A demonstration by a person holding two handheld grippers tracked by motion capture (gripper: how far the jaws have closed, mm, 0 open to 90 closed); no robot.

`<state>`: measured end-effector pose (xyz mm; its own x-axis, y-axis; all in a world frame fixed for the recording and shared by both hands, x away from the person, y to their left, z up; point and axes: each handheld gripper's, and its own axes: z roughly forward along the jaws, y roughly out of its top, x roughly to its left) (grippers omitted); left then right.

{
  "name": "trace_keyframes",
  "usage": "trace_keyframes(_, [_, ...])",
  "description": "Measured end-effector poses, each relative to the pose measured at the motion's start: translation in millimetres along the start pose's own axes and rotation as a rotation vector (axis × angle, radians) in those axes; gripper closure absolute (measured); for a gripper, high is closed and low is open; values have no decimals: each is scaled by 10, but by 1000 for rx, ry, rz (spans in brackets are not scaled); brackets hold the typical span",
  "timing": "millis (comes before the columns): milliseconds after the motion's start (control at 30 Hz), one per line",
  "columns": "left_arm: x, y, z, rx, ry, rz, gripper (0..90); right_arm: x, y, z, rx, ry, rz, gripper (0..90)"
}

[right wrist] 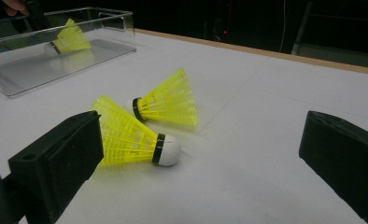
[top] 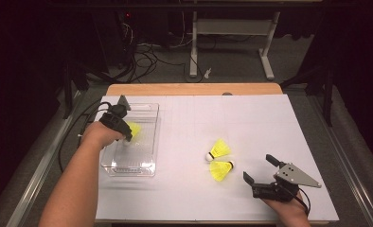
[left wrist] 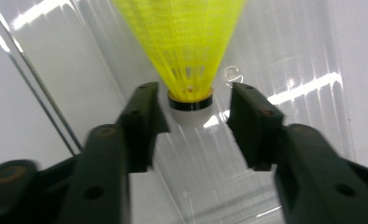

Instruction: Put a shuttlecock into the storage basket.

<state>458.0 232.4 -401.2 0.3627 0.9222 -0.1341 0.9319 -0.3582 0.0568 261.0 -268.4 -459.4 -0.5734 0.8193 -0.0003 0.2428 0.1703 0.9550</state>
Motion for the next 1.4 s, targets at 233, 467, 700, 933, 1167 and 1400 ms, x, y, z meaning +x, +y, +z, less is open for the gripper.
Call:
trace_keyframes(233, [-43, -5, 29, 20, 0, 21, 455, -1, -1, 4, 1, 1, 2, 6])
trace_keyframes(467, [-113, -14, 21, 20, -6, 39, 419, -1, 0, 6, 2, 1, 1, 6])
trace_keyframes(700, [-193, -60, -13, -6, -27, 34, 378, -3, 2, 1, 0, -2, 4, 6])
trace_keyframes(933, [-219, -114, -109, 37, -44, 99, 330, 2, 4, 4, -1, -1, 1, 6])
trace_keyframes(1167, [-308, -192, -201, 33, -44, 135, 269, 5, 4, 8, 0, 0, -5, 6])
trace_keyframes(1400, [-385, -287, -268, 31, -42, 156, 232, 11, 7, 7, 0, -2, -4, 6])
